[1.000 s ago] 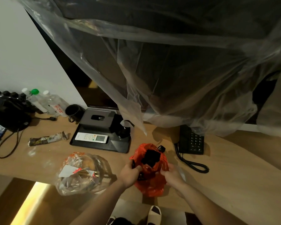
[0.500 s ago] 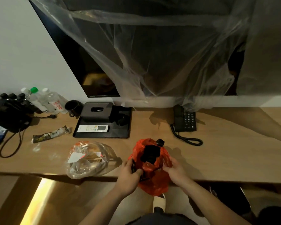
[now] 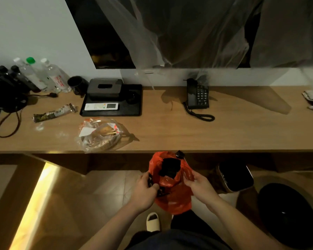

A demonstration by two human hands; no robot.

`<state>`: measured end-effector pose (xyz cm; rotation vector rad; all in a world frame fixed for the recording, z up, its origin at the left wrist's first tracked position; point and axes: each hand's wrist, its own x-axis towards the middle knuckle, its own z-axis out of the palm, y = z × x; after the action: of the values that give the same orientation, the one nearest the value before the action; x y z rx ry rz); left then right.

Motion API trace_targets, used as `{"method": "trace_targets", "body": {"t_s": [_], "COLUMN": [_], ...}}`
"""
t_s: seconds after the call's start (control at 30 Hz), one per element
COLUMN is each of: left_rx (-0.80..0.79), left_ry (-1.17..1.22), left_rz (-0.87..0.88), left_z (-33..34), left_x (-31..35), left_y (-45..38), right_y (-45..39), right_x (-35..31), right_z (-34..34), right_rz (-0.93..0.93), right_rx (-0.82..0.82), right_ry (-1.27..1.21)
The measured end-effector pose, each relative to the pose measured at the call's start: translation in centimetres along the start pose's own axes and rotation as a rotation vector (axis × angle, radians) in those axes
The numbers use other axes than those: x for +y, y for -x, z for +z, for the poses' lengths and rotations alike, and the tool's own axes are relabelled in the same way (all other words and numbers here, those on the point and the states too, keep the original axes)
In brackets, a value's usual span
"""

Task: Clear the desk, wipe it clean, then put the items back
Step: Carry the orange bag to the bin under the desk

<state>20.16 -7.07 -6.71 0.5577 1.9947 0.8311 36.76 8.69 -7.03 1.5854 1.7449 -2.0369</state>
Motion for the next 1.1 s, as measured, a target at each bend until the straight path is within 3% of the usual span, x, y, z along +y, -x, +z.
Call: {"method": "trace_targets", "body": {"t_s": [0.13, 0.37, 0.53, 0.83, 1.1], "left_rx": [-0.055, -0.073, -0.094, -0.045, -0.006], "left_ry": [0.063, 0.015, -0.033, 0.009, -0.051], "left_rz": [-0.060, -0.046, 0.011, -0.074, -0.179], "left_z": [3.2, 6.5, 12.1, 27.9, 36.0], "left_x": [-4.7, 1.0, 4.9, 10.3, 11.0], "left_y": [0.1, 3.6, 3.5, 4.6, 6.0], "right_y": [2.7, 4.9, 6.2, 6.1, 5.4], "right_x": [1.9, 5.1, 7.5, 12.9, 16.6], "right_z": [-0.4, -3.9, -10.2, -26.2, -33.0], "right_rz": [-0.020, -0.076, -0.117, -0.048, 0.059], "right_rx": [0.045, 0.172, 0.207, 0.096, 0.006], "right_ry": [-0.013, 0.023, -0.005, 0.070, 0.072]}}
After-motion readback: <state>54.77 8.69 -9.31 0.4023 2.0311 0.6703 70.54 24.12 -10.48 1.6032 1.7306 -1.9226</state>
